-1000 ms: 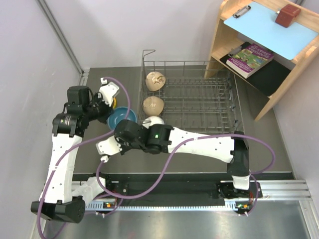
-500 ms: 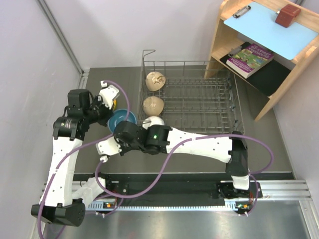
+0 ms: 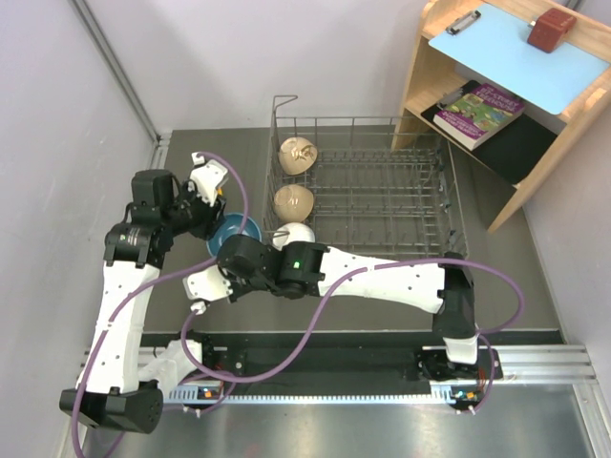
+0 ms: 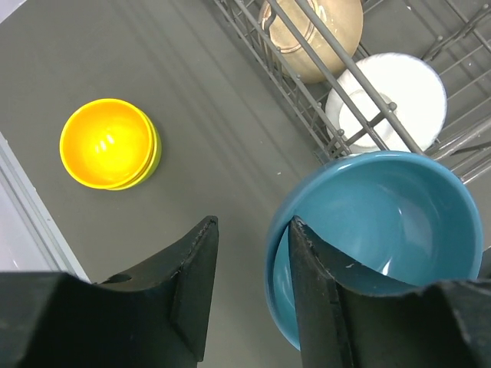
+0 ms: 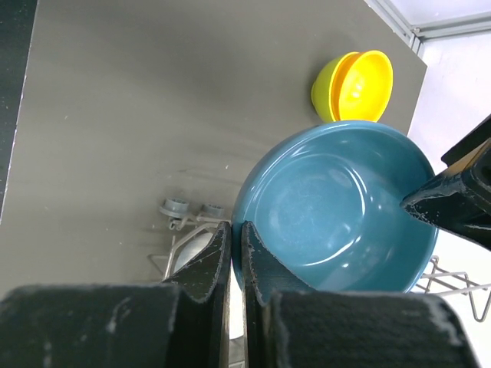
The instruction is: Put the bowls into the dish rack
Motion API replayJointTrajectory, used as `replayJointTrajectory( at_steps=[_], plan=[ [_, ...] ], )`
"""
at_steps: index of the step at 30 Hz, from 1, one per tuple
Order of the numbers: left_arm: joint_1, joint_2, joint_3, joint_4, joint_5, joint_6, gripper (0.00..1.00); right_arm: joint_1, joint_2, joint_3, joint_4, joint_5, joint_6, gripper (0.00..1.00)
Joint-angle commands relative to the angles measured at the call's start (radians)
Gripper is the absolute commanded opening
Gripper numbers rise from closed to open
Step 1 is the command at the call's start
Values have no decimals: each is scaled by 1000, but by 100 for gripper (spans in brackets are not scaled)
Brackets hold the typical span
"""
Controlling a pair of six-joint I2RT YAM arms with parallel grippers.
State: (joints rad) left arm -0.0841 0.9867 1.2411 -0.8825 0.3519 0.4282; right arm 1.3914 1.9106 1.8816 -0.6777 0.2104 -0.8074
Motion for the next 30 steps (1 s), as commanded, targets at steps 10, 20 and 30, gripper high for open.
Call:
replayJointTrajectory(
  at_steps=[10,20,30],
  plan=[
    [-3,-32,-17,198,-95,-98,65,47,-21,19,17,-63,37,0],
    [-3,-39,17,307,-202,-170,84,87,-16,-15,21,-91,68,0],
    [-3,-60,-14,344,-225,-195,89,112,27,-10,23,-98,36,0]
  ],
)
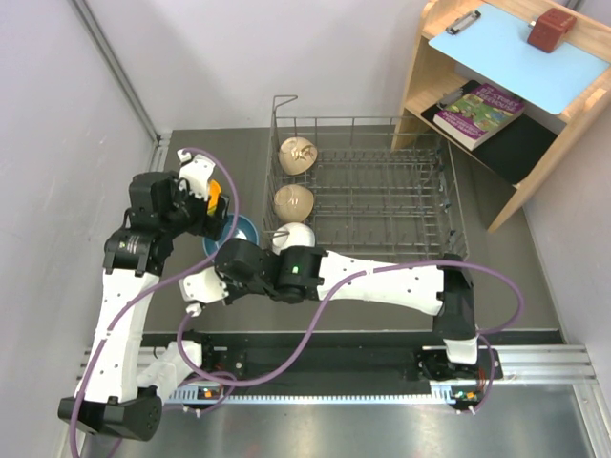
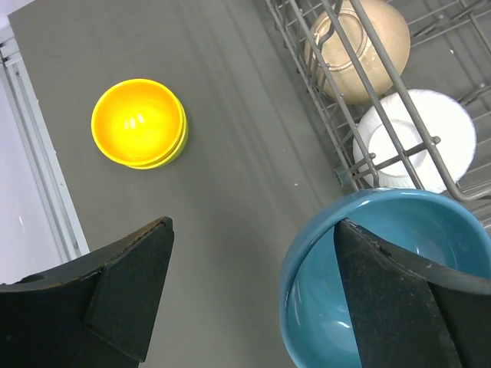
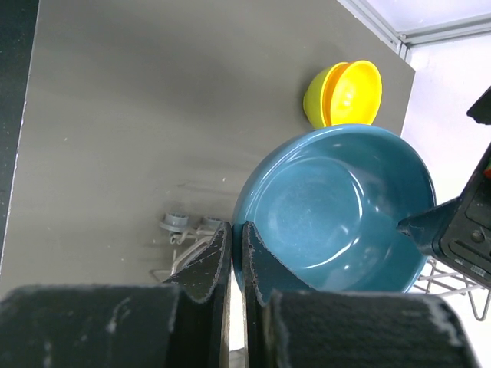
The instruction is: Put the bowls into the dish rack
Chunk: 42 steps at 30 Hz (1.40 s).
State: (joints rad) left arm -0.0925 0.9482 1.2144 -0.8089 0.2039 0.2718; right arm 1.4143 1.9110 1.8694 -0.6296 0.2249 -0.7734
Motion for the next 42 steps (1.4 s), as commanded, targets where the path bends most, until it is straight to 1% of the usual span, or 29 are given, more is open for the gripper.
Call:
replayJointTrajectory(
  at_steps=[1,5,7,8,10,11,12,15,17,19,23,24,27,28,29,31,32,34,37,39,42],
  plan=[
    [5,-23,13,274,-90,-42,90,87,32,7,-22,-110,-6,0],
    [5,-38,5,309,-126,-52,99,87,46,36,-28,-119,-4,0],
    [5,-39,16,291,-91,-33,99,87,52,34,-25,-118,-6,0],
    [5,-37,29,274,16,-14,99,86,52,30,-24,-118,-7,0],
    [5,-35,39,223,102,16,99,78,54,27,-18,-116,-9,0],
    [7,-29,59,191,174,33,99,75,48,24,-16,-119,-9,0],
    [5,-17,68,145,204,44,97,74,46,20,-13,-119,-6,0],
    [5,-22,51,109,247,95,93,69,36,10,-10,-122,-4,0],
    [5,-23,40,80,261,130,92,71,33,7,-12,-122,-6,0],
    [5,-19,45,22,288,170,92,71,33,10,-12,-119,-9,0],
    [5,-48,22,-19,293,207,93,68,36,25,-12,-119,-9,0],
    [5,-57,13,-10,284,207,93,66,37,28,-13,-121,-7,0],
    [5,-89,-12,81,195,144,94,64,42,34,-13,-124,0,0],
    [5,-91,-13,112,101,91,95,66,43,34,-12,-133,5,0],
    [5,-86,-7,179,45,66,97,64,45,36,-13,-136,11,0],
    [5,-80,-3,243,-76,15,98,64,43,39,-19,-166,37,0],
    [7,-68,5,270,-168,9,98,64,36,43,-27,-180,49,0],
    [7,-57,13,316,-225,-3,98,64,23,47,-35,-220,92,0],
    [7,-43,17,350,-253,-25,99,66,-6,53,-53,-301,140,0],
    [8,-25,17,373,-310,-37,99,66,-26,60,-74,-352,163,0],
    [10,1,11,382,-336,-28,99,63,-50,91,-105,-416,187,0]
  ],
)
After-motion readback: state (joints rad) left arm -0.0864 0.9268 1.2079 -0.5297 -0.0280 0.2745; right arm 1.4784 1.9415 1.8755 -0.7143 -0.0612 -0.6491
